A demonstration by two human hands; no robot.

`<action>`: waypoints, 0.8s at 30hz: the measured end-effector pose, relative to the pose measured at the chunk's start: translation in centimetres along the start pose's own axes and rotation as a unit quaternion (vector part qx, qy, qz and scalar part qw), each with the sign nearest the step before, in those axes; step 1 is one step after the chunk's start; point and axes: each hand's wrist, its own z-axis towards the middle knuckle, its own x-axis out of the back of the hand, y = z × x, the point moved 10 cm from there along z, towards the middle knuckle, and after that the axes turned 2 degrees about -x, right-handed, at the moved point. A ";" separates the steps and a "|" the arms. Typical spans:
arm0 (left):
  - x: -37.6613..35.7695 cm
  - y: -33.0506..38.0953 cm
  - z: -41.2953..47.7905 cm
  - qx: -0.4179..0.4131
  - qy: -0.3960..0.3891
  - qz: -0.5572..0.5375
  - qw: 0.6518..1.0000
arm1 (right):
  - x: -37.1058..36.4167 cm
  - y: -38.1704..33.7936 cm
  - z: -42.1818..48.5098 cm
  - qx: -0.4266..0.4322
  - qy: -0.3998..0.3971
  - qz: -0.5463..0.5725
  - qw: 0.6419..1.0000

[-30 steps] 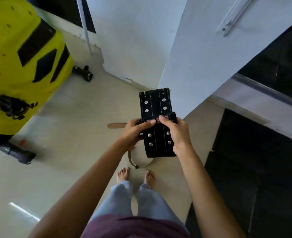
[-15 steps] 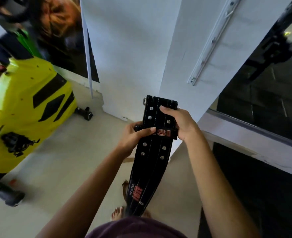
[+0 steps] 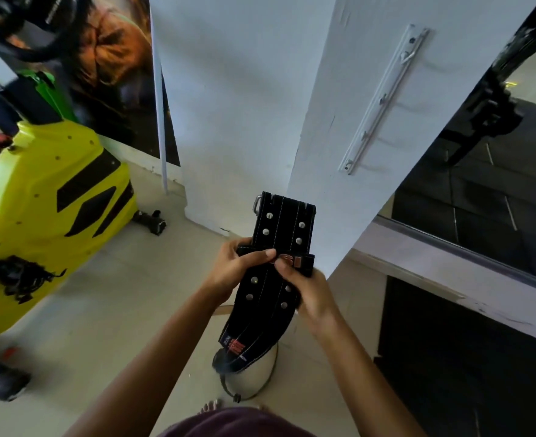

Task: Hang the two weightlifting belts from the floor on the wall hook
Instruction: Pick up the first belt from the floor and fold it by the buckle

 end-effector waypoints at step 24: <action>0.3 3.6 0.6 -0.040 0.003 -0.019 0.999 | -1.3 1.5 -0.7 -0.012 -0.043 -0.117 0.992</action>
